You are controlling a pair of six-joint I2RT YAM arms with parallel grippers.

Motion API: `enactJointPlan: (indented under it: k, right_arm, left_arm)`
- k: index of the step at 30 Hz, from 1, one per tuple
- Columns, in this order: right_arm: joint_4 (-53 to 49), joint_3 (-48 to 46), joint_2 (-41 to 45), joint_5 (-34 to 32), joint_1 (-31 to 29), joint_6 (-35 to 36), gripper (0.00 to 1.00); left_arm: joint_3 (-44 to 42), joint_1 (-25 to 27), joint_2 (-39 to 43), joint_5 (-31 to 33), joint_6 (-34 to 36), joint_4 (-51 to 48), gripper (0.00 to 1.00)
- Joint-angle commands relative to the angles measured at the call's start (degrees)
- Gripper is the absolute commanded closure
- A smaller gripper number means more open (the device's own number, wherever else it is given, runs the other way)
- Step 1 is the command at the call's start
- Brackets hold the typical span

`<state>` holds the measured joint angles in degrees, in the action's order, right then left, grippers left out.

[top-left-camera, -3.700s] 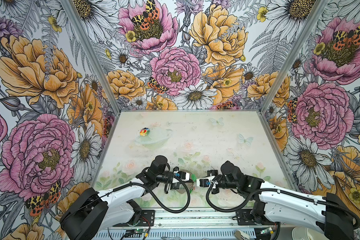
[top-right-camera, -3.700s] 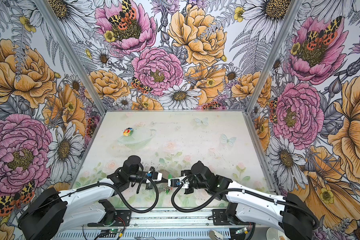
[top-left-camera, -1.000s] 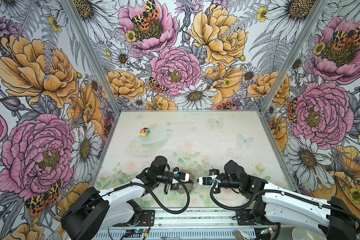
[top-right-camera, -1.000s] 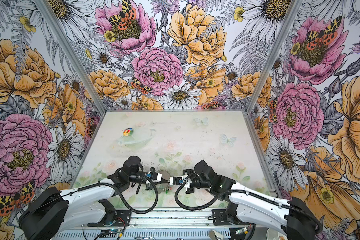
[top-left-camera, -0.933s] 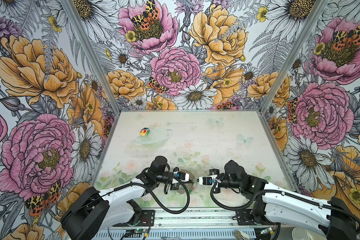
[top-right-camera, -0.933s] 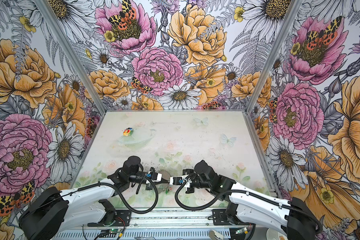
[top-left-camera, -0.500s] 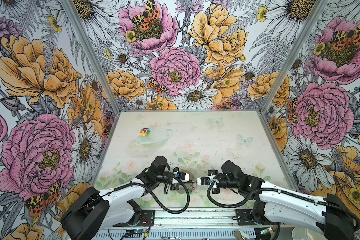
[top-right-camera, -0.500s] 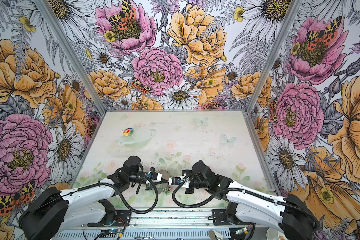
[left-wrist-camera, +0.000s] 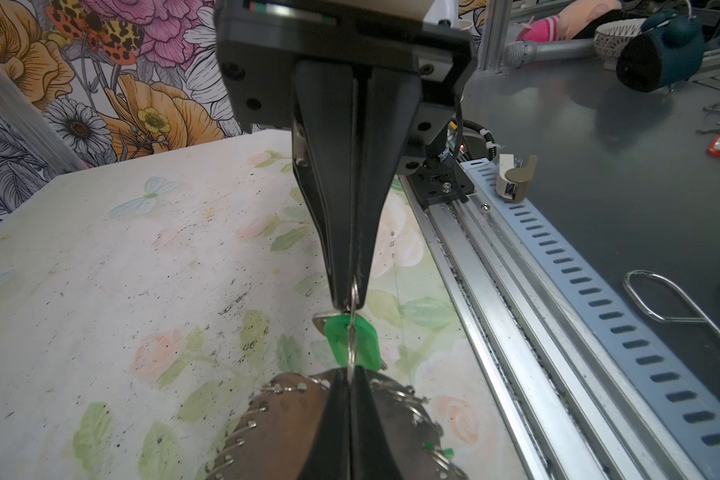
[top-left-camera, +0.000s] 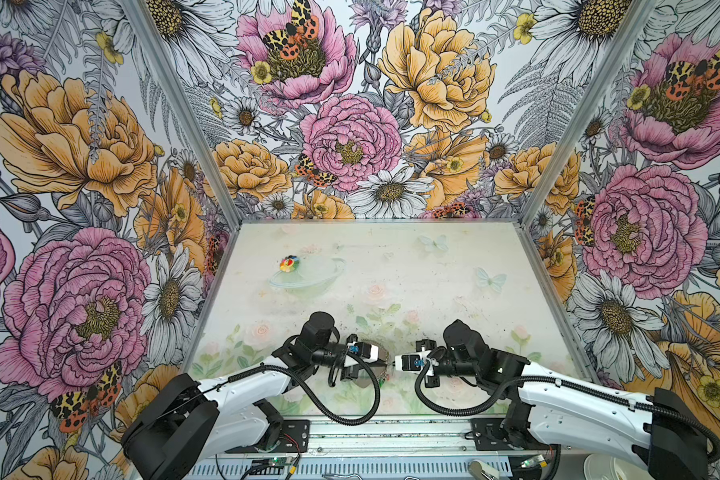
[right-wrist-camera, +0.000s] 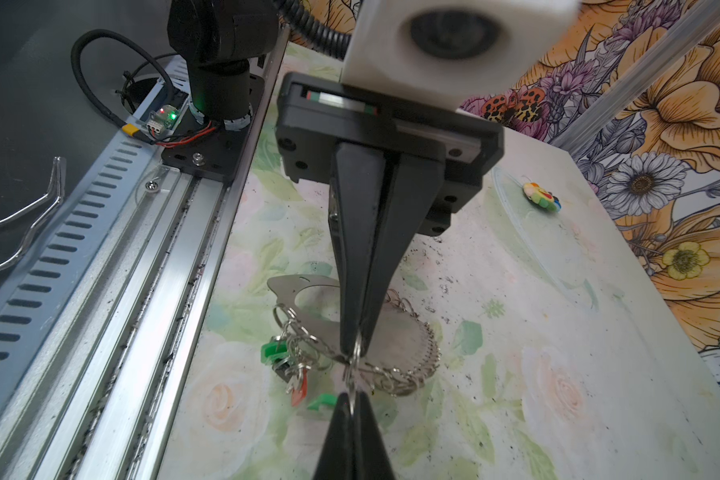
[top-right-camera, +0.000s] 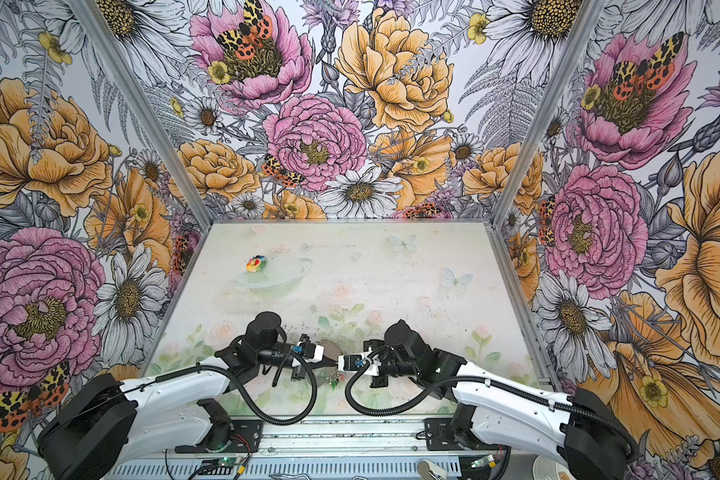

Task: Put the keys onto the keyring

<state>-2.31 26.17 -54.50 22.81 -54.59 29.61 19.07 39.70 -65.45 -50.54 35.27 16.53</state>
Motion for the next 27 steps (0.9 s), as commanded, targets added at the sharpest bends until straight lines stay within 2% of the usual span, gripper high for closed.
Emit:
enactJointPlan:
  k: [1,27]
  right_arm:
    - [0.3,0.3,-0.8,2.1,-1.0,0.8,1.0]
    - [1.1,0.8,-2.5,0.7,-2.1,1.4,1.0]
  left_arm:
    - [1.2,-0.5,-0.9,-0.8,-1.3,2.1,1.0]
    - [3.1,0.8,-3.1,-1.8,-2.2,-0.2,1.0]
